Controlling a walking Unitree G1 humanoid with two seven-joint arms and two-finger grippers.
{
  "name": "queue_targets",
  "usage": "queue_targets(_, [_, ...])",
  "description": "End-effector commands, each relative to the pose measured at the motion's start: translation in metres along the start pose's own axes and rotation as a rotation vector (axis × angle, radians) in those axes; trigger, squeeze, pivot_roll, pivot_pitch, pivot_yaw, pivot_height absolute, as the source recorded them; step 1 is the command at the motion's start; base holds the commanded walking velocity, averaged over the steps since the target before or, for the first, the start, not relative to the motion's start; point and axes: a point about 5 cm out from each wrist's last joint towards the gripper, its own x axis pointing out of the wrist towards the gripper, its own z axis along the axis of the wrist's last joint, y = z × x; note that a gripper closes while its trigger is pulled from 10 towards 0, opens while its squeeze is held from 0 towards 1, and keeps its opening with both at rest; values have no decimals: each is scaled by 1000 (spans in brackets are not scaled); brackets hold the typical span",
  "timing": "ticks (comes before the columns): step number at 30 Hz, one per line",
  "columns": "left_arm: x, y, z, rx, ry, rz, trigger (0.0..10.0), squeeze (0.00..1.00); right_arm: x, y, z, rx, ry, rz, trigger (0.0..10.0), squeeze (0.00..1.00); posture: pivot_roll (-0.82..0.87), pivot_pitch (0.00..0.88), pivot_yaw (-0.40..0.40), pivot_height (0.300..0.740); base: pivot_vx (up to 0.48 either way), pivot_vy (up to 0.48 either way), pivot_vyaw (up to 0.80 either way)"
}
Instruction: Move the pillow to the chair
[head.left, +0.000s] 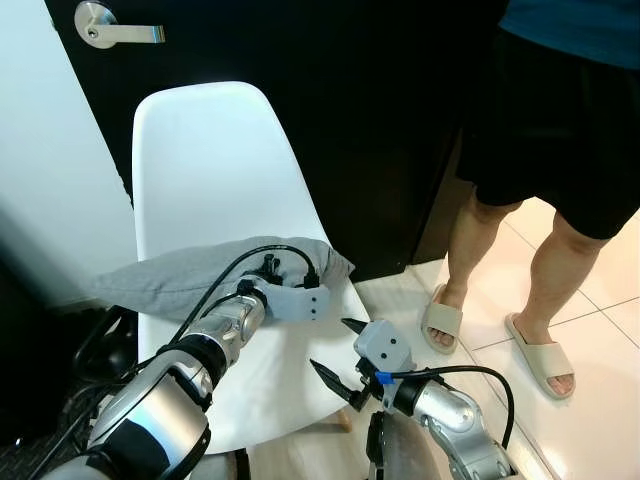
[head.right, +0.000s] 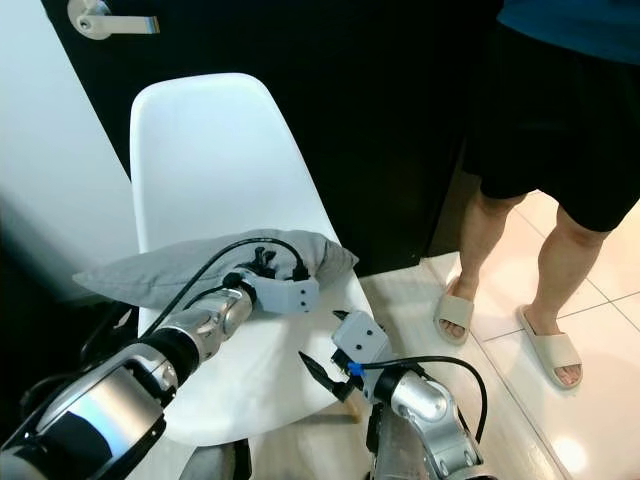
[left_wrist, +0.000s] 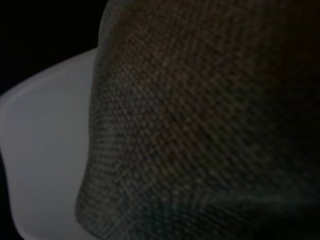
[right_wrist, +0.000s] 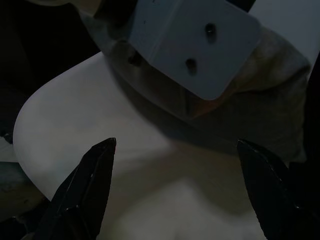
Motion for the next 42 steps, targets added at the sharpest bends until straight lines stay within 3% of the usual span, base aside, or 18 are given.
queue_targets(1, [-9, -12, -29, -24, 145, -52, 10000, 0, 1, 0, 0, -6, 0, 0, 10000, 0, 37, 83, -7, 592, 0, 0, 0])
queue_targets(5, [-8, -13, -27, -52, 150, -47, 10000, 0, 1, -1, 1, -2, -2, -3, 10000, 0, 39, 84, -6, 592, 0, 0, 0])
queue_targets(6, [-8, -12, -27, -79, 158, -41, 10000, 1000, 2, -1, 1, 0, -4, -5, 10000, 0, 40, 84, -5, 592, 0, 0, 0])
queue_targets(11, [-8, -10, -31, -119, 183, -40, 10000, 1000, 2, -2, 1, 2, -5, -5, 10000, 0, 41, 82, -4, 592, 0, 0, 0])
queue_targets(20, [-7, -2, -34, -91, 200, -13, 10000, 1000, 2, -5, 2, 7, -8, -15, 10000, 0, 40, 75, 0, 592, 0, 0, 0])
queue_targets(21, [-5, 4, -33, -133, 205, 2, 10000, 0, 2, -6, 2, 7, -7, -18, 10000, 0, 38, 75, 3, 592, 0, 0, 0])
queue_targets(22, [-1, 15, -30, -228, 209, 34, 10000, 0, 1, -7, 2, 6, -5, -22, 10000, 0, 37, 74, 4, 592, 0, 0, 0])
queue_targets(27, [-1, 22, -30, -326, 210, 59, 10000, 0, 1, -8, 1, 7, -3, -24, 10000, 0, 36, 71, 6, 592, 0, 0, 0])
queue_targets(31, [-7, 23, -39, -687, 235, 103, 10000, 0, 3, -7, 0, 14, 5, -14, 10000, 0, 52, 68, -10, 592, 0, 0, 0])
queue_targets(32, [-7, 23, -39, -687, 235, 103, 10000, 0, 3, -7, 0, 14, 5, -14, 10000, 0, 52, 68, -10, 592, 0, 0, 0])
queue_targets(36, [-10, 28, -41, -905, 201, 115, 10000, 0, 5, -4, -1, 6, 17, 16, 10000, 0, 58, 68, -19, 592, 0, 0, 0])
queue_targets(39, [-12, 30, -43, -967, 196, 108, 10000, 0, 7, -4, -1, 5, 17, 19, 10000, 0, 57, 68, -21, 592, 0, 0, 0])
queue_targets(42, [-17, 34, -48, -975, 188, 89, 10000, 0, 7, -5, -1, 4, 23, 22, 10000, 0, 57, 67, -20, 592, 0, 0, 0])
